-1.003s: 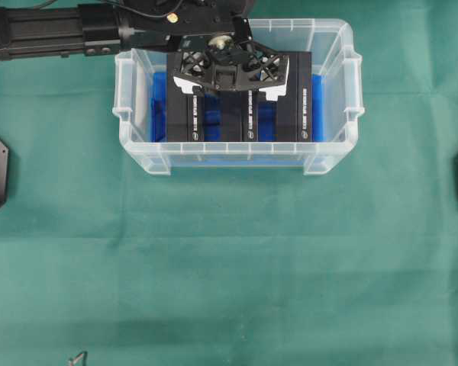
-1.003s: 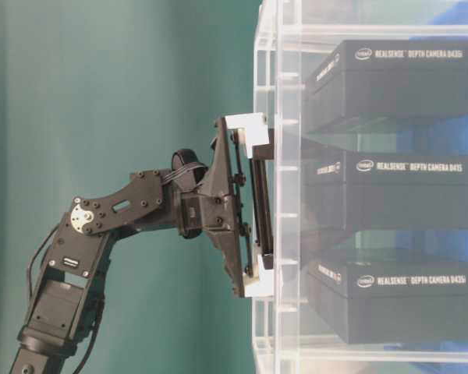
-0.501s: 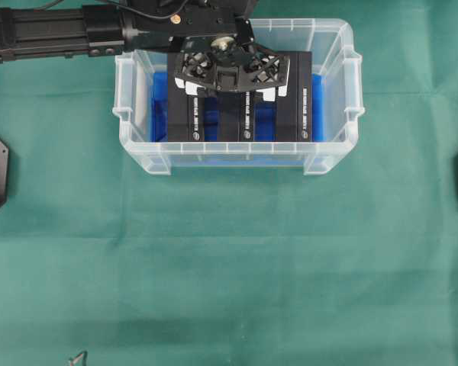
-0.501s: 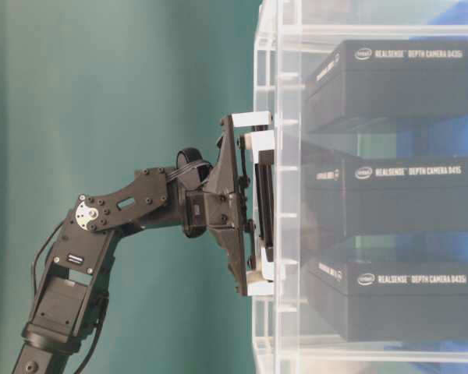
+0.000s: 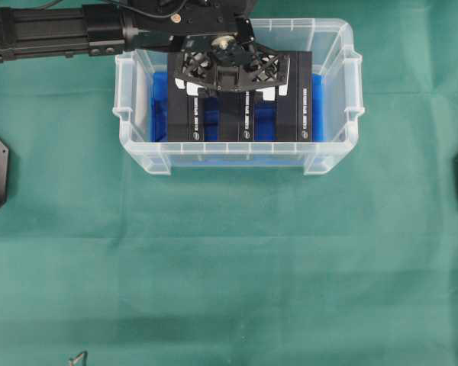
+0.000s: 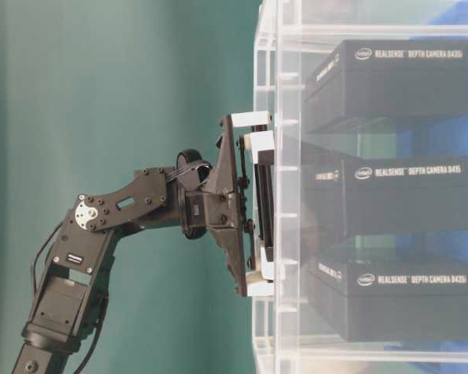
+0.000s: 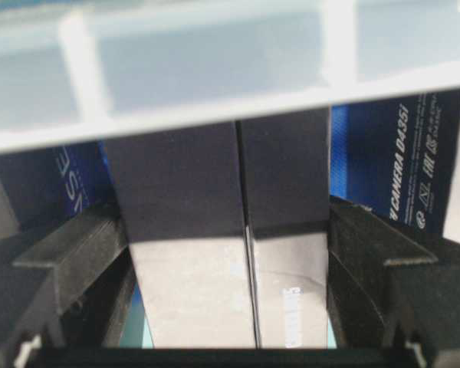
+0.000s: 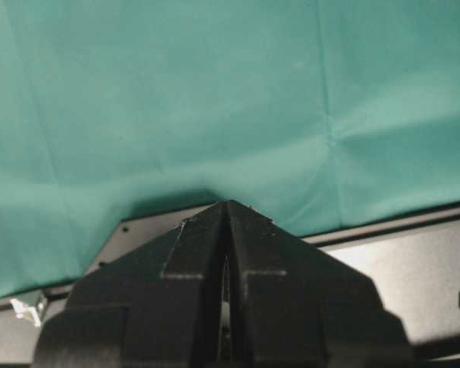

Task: Take the box out of the case with the left arm.
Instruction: 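Lower the left gripper around the middle box and close on it, then lift the middle black box straight up out of the case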

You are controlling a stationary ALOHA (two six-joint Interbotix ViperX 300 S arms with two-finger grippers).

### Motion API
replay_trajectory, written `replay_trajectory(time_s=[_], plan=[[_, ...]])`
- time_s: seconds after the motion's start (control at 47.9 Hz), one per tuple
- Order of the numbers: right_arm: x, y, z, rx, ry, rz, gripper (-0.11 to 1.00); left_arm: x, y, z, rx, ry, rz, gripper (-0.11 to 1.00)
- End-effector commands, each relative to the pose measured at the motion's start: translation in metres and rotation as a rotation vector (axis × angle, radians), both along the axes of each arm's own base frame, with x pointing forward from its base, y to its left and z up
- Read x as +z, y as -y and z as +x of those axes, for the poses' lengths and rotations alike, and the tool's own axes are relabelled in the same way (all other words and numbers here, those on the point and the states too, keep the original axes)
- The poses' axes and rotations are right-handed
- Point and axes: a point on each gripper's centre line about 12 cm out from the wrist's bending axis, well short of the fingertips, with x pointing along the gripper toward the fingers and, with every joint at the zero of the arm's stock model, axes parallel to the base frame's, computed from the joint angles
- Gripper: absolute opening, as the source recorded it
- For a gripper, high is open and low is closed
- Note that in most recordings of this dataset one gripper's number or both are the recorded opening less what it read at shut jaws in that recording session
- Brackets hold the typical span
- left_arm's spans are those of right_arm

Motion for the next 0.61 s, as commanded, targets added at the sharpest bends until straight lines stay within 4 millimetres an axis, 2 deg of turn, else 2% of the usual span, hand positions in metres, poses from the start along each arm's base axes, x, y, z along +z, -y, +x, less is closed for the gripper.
replay_trajectory(time_s=[0.0, 0.23, 0.585], plan=[[0.006, 0.001, 0.001, -0.004, 0.021, -0.005, 0.0, 0.037, 0.0, -0.002, 0.009, 0.067, 0.016, 0.62], [0.006, 0.001, 0.001, -0.004, 0.021, -0.007, 0.0, 0.078, -0.003, -0.011, 0.058, 0.079, 0.01, 0.63], [0.006, 0.002, 0.001, -0.005, 0.024, -0.013, 0.0, 0.138, -0.005, 0.001, 0.055, 0.104, 0.006, 0.63]])
